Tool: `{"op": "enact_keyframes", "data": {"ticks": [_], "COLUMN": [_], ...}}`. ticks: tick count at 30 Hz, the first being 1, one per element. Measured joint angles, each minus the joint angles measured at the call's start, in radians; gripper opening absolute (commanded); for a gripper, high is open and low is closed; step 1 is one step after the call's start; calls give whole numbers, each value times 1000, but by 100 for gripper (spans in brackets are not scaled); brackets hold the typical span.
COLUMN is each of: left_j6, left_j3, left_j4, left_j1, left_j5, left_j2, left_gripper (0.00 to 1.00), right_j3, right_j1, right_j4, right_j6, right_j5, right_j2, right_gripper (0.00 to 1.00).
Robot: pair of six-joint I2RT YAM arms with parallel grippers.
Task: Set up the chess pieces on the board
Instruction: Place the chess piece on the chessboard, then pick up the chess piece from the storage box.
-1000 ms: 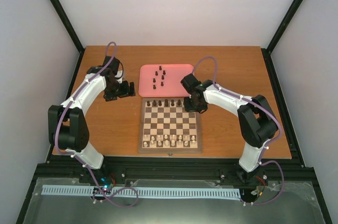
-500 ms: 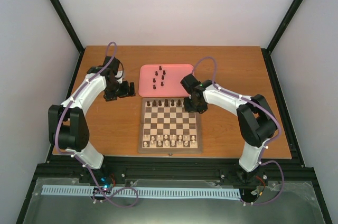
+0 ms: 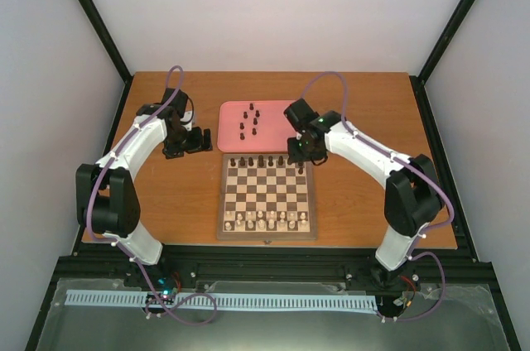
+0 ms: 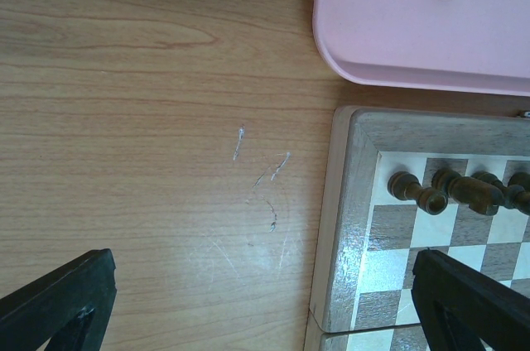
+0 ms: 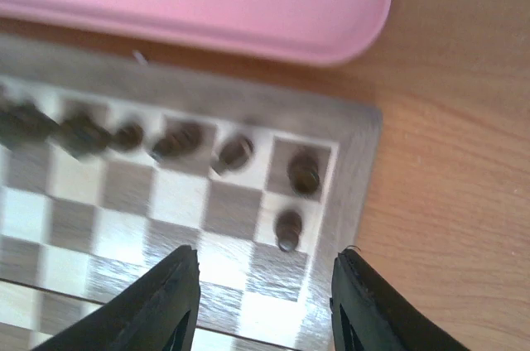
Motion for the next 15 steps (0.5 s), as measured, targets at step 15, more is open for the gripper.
{"op": "enact_keyframes", "data": {"ticks": [15], "left_j6": [1], "left_j3": [0], "left_j4": [-1], "left_j1": [0], "left_j5": [8], "left_j2": [0], "left_gripper": [100], "right_j3": [718], "right_j1": [-6], "right_j4": [-45], "right_j6": [-98], "right_j5": [-71], "right_j2": [445], "right_gripper": [52]}}
